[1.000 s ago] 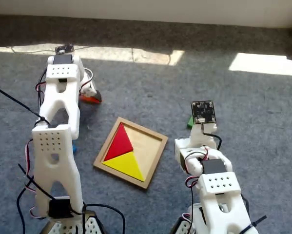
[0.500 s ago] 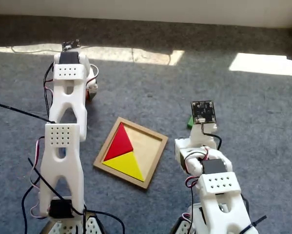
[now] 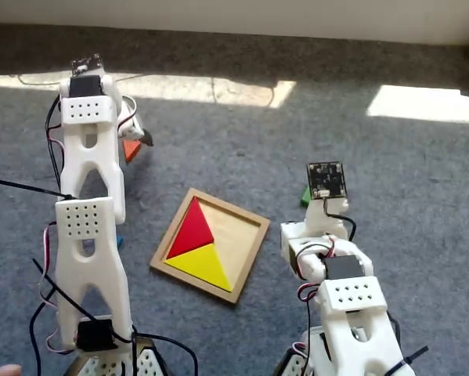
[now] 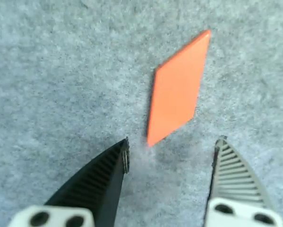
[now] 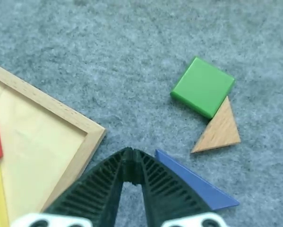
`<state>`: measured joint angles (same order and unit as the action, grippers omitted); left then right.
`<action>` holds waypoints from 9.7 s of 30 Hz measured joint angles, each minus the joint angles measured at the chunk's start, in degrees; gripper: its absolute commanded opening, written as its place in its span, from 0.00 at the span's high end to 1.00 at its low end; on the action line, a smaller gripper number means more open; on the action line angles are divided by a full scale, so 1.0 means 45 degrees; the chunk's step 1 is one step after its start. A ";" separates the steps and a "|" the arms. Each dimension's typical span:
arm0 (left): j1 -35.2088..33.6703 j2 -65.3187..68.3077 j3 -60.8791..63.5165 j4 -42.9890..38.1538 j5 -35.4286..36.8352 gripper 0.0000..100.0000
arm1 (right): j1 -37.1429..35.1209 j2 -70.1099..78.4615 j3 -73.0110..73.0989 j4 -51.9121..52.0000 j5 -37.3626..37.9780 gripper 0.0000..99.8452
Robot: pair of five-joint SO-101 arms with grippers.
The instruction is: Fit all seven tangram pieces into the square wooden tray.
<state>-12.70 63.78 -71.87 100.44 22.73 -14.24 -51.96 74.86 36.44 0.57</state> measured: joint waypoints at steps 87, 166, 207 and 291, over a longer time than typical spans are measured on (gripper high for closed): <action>0.8264 -1.0667 1.4652 -0.2110 1.1272 1.00 | 0.1563 0.0000 0.0000 -0.0860 -0.0098 1.00; 0.9084 -1.3089 2.1665 -1.1761 1.3148 0.63 | 0.1563 0.0000 0.0000 -0.0860 -0.0098 1.00; 0.1582 -2.1978 2.1705 -0.6349 0.7209 0.64 | 0.0567 0.0000 -0.1524 0.2794 0.0821 0.97; -0.3321 -2.2095 3.0398 -1.3324 0.4532 0.89 | -0.3614 1.0530 -1.4457 0.8361 0.2227 0.79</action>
<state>-27.65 -35.65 64.92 40.48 43.12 -30.51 -4.57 9.80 74.07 10.59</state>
